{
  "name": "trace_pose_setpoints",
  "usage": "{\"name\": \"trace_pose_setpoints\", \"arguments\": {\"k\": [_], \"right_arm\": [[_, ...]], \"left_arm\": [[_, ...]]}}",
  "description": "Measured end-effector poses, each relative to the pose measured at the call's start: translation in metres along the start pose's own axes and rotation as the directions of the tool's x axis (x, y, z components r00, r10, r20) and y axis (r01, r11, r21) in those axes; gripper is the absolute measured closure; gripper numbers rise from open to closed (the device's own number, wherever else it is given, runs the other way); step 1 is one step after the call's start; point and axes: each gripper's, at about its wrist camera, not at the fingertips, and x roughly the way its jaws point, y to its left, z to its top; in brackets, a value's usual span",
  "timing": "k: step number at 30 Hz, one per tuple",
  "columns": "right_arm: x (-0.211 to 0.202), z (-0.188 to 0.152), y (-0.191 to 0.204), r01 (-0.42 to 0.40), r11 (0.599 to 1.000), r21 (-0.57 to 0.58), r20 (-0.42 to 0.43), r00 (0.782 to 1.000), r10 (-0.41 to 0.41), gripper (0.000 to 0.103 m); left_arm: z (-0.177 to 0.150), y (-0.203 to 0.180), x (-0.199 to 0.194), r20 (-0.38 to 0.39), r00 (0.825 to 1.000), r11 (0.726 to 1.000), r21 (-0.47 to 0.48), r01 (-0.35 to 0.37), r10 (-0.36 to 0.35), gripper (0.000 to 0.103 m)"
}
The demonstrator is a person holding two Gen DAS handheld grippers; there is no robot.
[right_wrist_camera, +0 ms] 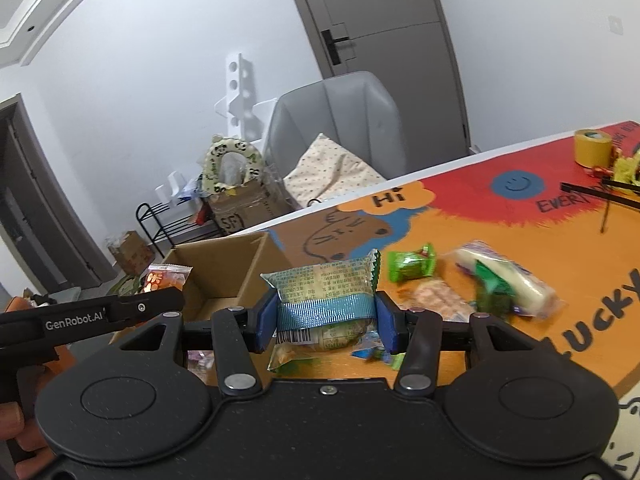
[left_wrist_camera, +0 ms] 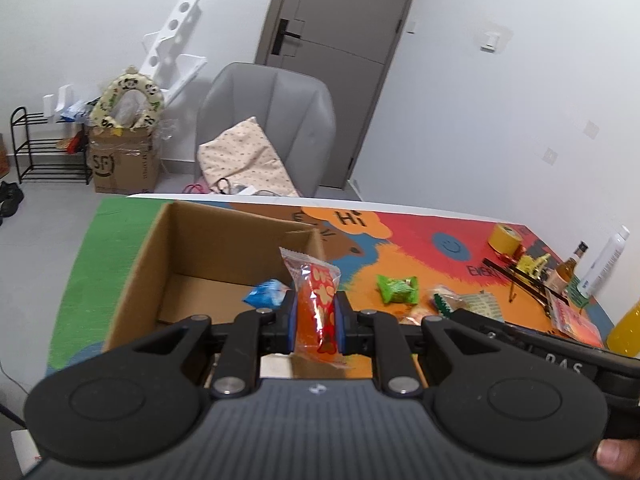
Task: Organize snacks
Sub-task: 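Carry the red candy stick and bread roll pack over the cardboard box with both grippers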
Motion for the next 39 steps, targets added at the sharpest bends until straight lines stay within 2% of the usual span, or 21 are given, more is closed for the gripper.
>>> {"name": "trace_pose_setpoints", "arguments": {"k": [11,27,32,35,37,39], "right_arm": [[0.024,0.004,0.033,-0.036,0.999,-0.029,-0.026,0.999,0.035,0.055],[0.07,0.014,0.08,-0.053,0.995,-0.079,-0.055,0.997,0.049,0.055],[0.081,0.017,0.094,-0.066,0.992,-0.104,-0.051,0.997,0.061,0.055],[0.085,0.019,0.097,-0.085,0.992,-0.09,-0.043,0.996,0.082,0.055],[0.086,0.019,0.099,-0.1,0.991,-0.086,-0.037,0.995,0.097,0.051],[0.083,0.02,0.102,-0.12,0.988,-0.096,-0.017,0.993,0.119,0.041]], "left_arm": [[0.009,0.042,0.008,-0.01,0.999,0.998,-0.039,-0.046,0.045,0.086],[0.022,0.083,0.052,-0.07,0.997,0.998,-0.062,-0.032,0.028,0.085],[0.021,0.094,0.048,-0.061,0.998,0.996,-0.091,-0.02,0.014,0.082],[0.022,0.098,0.04,-0.044,0.998,0.994,-0.101,-0.043,0.038,0.082],[0.022,0.101,0.035,-0.04,0.999,0.993,-0.109,-0.04,0.035,0.081],[0.023,0.102,0.031,-0.036,0.999,0.993,-0.109,-0.036,0.032,0.078]]}}
